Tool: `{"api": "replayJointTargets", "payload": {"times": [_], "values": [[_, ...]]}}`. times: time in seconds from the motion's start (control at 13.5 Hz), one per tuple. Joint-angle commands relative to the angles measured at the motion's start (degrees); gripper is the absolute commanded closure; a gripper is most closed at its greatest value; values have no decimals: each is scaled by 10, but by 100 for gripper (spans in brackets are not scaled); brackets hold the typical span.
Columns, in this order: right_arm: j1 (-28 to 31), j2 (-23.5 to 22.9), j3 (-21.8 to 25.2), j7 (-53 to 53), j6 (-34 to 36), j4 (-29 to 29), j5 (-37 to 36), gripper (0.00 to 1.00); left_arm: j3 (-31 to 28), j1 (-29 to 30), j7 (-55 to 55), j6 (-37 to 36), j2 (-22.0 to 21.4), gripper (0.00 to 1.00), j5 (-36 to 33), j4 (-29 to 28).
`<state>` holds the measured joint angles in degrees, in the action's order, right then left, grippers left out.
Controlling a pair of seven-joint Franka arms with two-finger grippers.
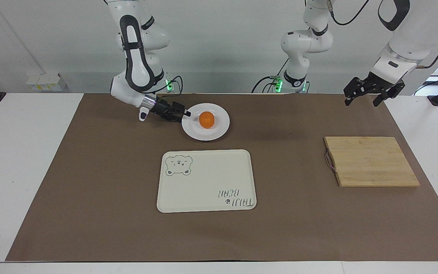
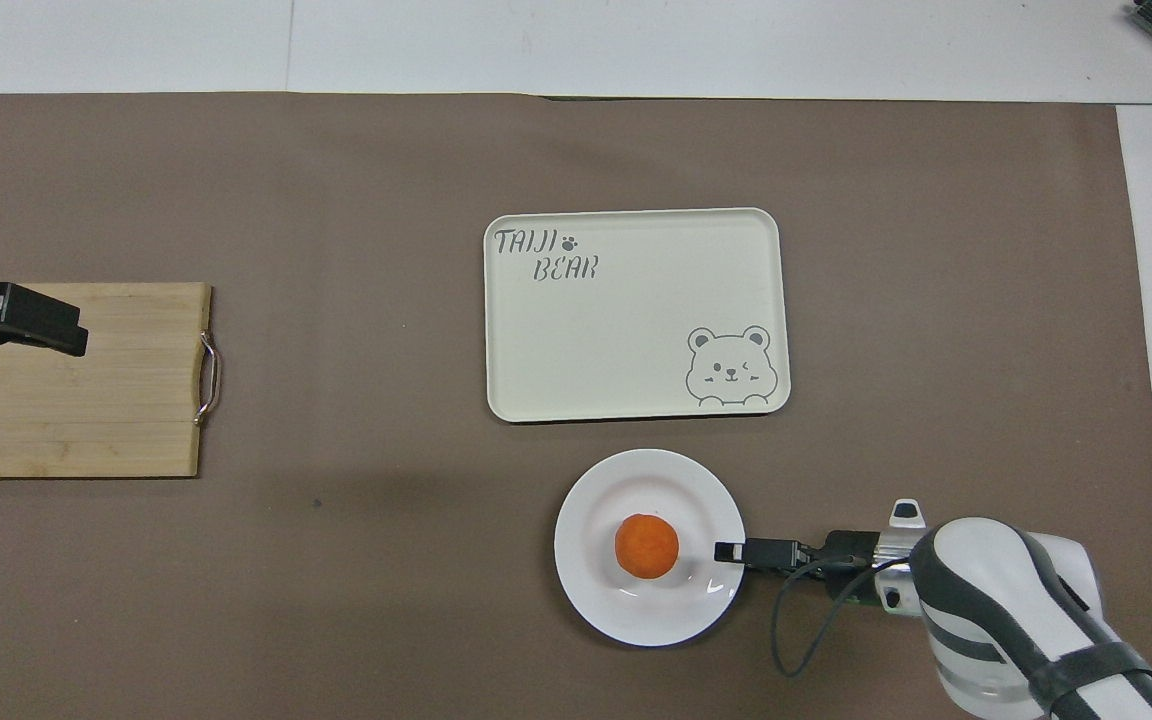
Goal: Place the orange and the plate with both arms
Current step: 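Grasp the plate rim with the right gripper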
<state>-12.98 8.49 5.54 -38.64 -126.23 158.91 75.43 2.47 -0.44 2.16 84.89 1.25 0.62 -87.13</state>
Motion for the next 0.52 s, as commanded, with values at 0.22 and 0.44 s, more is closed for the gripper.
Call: {"api": "replayJointTargets", "payload": {"times": [0.22,0.44], "values": [[-5,-1,-1,-9,-14,10,29,96,1,2,4,-11,1,0,-9,6],[-5,-6,-1,-16,-14,6,29,100,2,2,4,-11,0,0,-9,6]]}}
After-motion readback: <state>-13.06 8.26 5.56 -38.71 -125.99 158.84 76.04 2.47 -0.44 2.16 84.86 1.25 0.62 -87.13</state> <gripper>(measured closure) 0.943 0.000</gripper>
